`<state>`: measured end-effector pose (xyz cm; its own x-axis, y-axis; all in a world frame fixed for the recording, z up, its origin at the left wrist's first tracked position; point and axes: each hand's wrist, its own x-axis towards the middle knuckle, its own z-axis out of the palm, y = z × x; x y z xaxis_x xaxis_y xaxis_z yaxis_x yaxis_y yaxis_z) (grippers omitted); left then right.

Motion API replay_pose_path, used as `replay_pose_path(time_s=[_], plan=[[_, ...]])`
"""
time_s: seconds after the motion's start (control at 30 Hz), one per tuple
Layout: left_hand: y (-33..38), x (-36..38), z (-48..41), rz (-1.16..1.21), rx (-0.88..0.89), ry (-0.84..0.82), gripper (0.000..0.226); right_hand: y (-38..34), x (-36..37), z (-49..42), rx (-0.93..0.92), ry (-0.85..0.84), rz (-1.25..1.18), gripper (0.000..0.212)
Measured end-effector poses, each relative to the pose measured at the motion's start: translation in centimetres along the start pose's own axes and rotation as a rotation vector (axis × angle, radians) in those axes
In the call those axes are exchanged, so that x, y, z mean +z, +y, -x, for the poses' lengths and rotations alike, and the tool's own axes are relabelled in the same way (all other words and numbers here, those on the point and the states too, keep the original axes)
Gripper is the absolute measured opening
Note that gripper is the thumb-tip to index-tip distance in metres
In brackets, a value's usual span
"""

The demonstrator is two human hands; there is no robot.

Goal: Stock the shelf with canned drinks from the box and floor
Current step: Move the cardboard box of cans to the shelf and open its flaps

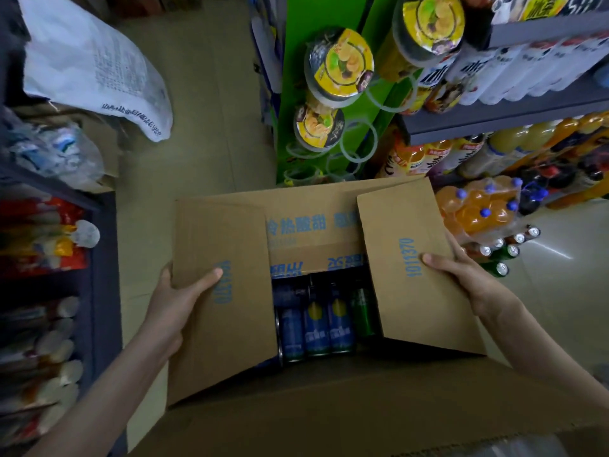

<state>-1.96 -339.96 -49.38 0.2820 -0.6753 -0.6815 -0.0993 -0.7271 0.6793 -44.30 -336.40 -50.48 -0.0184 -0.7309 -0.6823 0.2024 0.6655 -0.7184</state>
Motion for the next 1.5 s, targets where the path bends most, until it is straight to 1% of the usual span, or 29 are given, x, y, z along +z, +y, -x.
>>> replay_pose_path(time_s=[0.1, 0.23, 0.33, 0.5, 0.67, 0.7, 0.8, 0.87, 0.93, 0.97, 1.07, 1.2, 1.4, 1.47, 1.5], plan=[[0.0, 0.7, -1.9, 0.005, -0.002, 0.011, 0.08, 0.0, -0.1, -1.8, 0.009, 0.01, -0.021, 0.068], [-0.1, 1.8, -3.8, 0.017, 0.002, 0.018, 0.068, 0.6, -0.3, -4.2, 0.023, 0.007, 0.001, 0.077], [-0.7, 2.0, -5.2, 0.019, -0.02, 0.02, 0.074, 0.8, -0.5, -5.6, 0.024, 0.009, 0.002, 0.071], [-1.5, 1.9, -6.9, 0.015, -0.034, 0.01, 0.084, 0.5, -0.2, -7.3, 0.053, 0.019, 0.046, 0.073], [-0.8, 2.0, -6.7, 0.006, -0.029, -0.024, 0.072, 0.0, 0.2, -7.8, 0.049, 0.041, 0.071, 0.073], [-0.8, 2.0, -6.5, 0.004, -0.036, -0.027, 0.073, 0.0, 0.4, -7.5, 0.05, 0.044, 0.066, 0.072], [-1.2, 1.8, -5.4, -0.008, -0.063, -0.032, 0.088, 0.4, 0.6, -6.6, 0.057, 0.053, 0.023, 0.066], [-1.9, 1.6, -4.8, -0.017, -0.07, -0.025, 0.091, 1.0, 0.5, -5.8, 0.07, 0.049, 0.025, 0.074], [-2.7, 1.5, -4.1, -0.015, -0.073, -0.023, 0.091, 1.8, 0.2, -5.1, 0.081, 0.056, 0.033, 0.092], [-3.1, 1.5, -3.7, -0.013, -0.076, -0.025, 0.093, 2.2, 0.1, -4.8, 0.083, 0.058, 0.033, 0.094], [-3.8, 1.4, -3.1, -0.006, -0.078, -0.027, 0.093, 2.6, -0.2, -4.3, 0.068, 0.059, 0.021, 0.083], [-3.9, 1.8, -2.8, 0.011, -0.057, -0.005, 0.086, 2.6, -0.6, -4.4, 0.057, 0.043, 0.032, 0.086], [-5.2, 2.0, -1.6, 0.031, -0.077, 0.014, 0.086, 2.4, -1.2, -4.5, 0.044, 0.029, 0.062, 0.08], [-5.1, 1.9, -1.7, 0.001, -0.081, 0.012, 0.086, 2.3, -1.5, -4.4, 0.034, -0.007, 0.104, 0.085], [-4.9, 1.8, -1.8, -0.032, -0.084, 0.011, 0.09, 2.2, -1.6, -4.4, 0.027, -0.027, 0.158, 0.094]])
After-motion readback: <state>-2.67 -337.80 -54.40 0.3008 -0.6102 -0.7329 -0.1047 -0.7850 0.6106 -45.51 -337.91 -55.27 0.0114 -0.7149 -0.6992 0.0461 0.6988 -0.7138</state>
